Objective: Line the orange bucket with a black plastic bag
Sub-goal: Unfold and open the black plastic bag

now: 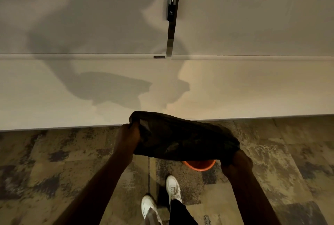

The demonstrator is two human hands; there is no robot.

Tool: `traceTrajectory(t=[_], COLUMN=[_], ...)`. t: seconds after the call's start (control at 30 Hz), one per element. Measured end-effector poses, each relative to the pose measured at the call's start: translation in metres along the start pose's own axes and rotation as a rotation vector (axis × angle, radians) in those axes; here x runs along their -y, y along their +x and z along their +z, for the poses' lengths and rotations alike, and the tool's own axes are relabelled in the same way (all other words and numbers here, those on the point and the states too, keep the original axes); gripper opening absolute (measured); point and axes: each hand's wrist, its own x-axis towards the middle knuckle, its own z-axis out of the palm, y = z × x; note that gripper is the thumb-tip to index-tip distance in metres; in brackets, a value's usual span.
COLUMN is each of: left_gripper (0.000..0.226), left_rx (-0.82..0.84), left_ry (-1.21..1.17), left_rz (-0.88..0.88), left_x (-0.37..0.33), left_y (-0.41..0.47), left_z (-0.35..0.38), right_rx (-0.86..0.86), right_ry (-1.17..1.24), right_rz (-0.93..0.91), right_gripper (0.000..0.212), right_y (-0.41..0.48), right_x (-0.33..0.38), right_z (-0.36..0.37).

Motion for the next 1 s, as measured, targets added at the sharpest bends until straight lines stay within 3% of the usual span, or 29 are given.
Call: traceTrajectory(t=[0.07,0.17,0.33,0.47,0.53,0.63,0.73,0.8,0.9,1.0], left_gripper=[0.039,0.037,0.060,0.054,0.052,0.031,0.029,0.037,0.032,0.047], left_rx=[0.020,0.078,0.177,0.212,0.215,0.316,0.517,0.446,0.243,0.203], left_ry=[-0.039,-0.119,-0.331,-0.411,-0.346,-0.130,0.531,0.841,0.708,0.429], left_rz=[-0.023,-0.067,-0.145,-0.183,-0.145,0.051,0.279,0.370,0.411,0.278], left_x=[0.001,0.000,-0.009,-0.013,-0.011,-0.005,0.003,0.008,0.007,0.003], left_y=[0.003,0.009,0.010,0.004,0.001,-0.008,-0.015,-0.016,-0.023,-0.039], left_z=[-0.003,-0.004,-0.005,0.000,0.003,0.004,0.007,0.016,0.034,0.057], right_rx=[-0.002,0.069,-0.042,-0.158,-0.262,-0.373,-0.468,-0.508,-0.434,-0.401], right_ry=[0.083,0.023,-0.492,-0.548,-0.470,-0.300,-0.213,-0.216,-0.308,-0.496], right_rz=[0.090,0.182,-0.087,-0.231,-0.231,-0.209,-0.187,-0.165,-0.105,-0.106], right_gripper=[0.032,0.039,0.017,0.012,0.010,0.026,0.048,0.046,0.022,0.019], right_y=[-0.015,-0.033,-0.049,-0.049,-0.045,-0.039,-0.033,-0.030,-0.029,-0.022], right_x=[0.009,0.014,0.013,0.012,0.016,0.025,0.034,0.043,0.059,0.066], right_z=[0.001,-0.001,0.002,0.000,-0.008,-0.017,-0.027,-0.034,-0.048,-0.078])
